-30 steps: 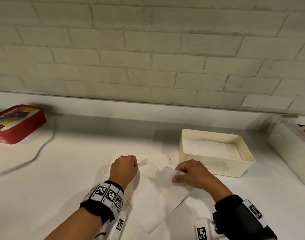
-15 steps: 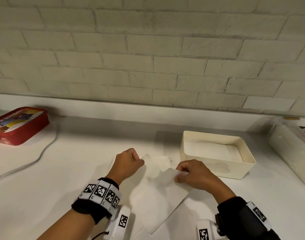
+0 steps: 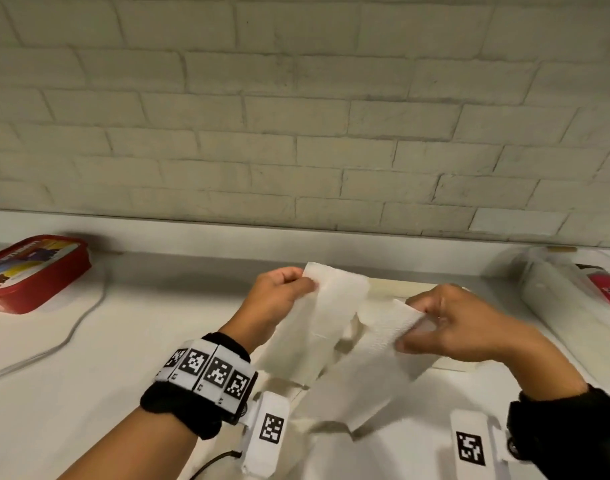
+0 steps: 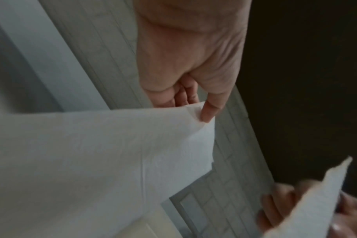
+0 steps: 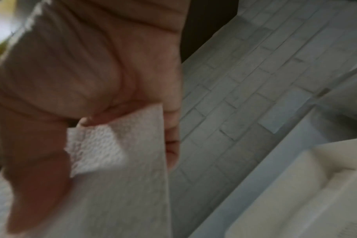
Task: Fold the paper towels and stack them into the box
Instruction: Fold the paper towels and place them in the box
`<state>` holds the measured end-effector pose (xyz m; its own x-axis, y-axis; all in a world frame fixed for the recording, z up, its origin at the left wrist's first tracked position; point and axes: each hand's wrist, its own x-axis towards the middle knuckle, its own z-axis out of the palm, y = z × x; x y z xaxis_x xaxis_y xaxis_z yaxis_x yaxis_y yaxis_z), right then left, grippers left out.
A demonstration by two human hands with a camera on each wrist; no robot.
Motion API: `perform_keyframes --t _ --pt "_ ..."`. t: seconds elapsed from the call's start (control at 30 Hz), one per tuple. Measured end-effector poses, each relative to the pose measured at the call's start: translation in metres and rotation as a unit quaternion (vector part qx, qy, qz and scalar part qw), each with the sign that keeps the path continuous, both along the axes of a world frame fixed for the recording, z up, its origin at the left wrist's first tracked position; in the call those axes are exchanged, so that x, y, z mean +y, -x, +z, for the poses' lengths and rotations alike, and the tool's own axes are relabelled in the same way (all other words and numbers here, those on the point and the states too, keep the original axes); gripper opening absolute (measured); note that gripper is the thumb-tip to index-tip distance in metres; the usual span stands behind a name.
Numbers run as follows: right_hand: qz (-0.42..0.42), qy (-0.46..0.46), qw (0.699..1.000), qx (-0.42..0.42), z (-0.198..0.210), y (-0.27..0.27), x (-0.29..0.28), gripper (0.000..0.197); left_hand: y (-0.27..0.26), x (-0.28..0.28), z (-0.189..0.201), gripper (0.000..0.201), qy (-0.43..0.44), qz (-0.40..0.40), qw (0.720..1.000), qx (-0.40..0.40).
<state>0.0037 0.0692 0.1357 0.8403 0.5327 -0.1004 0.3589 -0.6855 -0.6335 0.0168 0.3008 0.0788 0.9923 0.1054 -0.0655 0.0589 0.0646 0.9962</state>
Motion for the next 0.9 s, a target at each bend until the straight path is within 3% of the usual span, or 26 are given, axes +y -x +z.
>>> perform_keyframes --t 0.1,0.2,0.27,0.37,0.53,0.63,0.7,0.73,0.8,0.9 --pt "0.013 0.022 0.999 -0.040 0.004 0.001 0.004 0.008 0.001 -0.026 0.007 0.014 0.005 -0.045 0.999 -0.011" --pt "-0.030 0.070 0.978 -0.194 -0.003 -0.006 0.008 0.025 0.004 -0.043 0.006 0.012 -0.009 -0.086 0.996 -0.017" --pt "-0.045 0.066 0.971 -0.227 -0.007 -0.009 0.010 0.029 0.007 -0.049 0.004 0.014 -0.020 -0.113 0.993 -0.019" --pt "-0.057 0.014 0.976 -0.208 -0.014 -0.009 0.011 0.017 0.013 -0.055 -0.001 0.016 -0.038 -0.149 0.988 -0.018" --pt "-0.094 -0.103 0.982 -0.126 -0.027 -0.012 0.012 0.034 0.019 -0.052 -0.005 0.013 -0.025 -0.172 0.985 -0.013" --pt "-0.107 -0.077 0.986 -0.101 -0.028 -0.019 0.013 0.043 0.019 -0.038 0.001 0.014 -0.011 -0.169 0.985 -0.012" --pt "-0.117 -0.034 0.985 -0.118 -0.026 -0.023 0.010 0.028 0.016 -0.018 0.002 0.010 -0.030 -0.140 0.990 -0.007" --pt "-0.124 -0.023 0.984 -0.123 -0.025 -0.025 0.007 0.019 0.012 -0.004 -0.002 0.010 -0.058 -0.111 0.992 0.003" --pt "-0.131 -0.020 0.983 -0.128 -0.023 -0.027 0.000 0.020 0.004 0.027 -0.019 0.014 -0.168 -0.033 0.984 0.040" --pt "-0.141 -0.012 0.983 -0.117 -0.022 -0.029 -0.007 0.024 -0.004 0.062 -0.059 0.007 -0.396 0.028 0.908 0.134"
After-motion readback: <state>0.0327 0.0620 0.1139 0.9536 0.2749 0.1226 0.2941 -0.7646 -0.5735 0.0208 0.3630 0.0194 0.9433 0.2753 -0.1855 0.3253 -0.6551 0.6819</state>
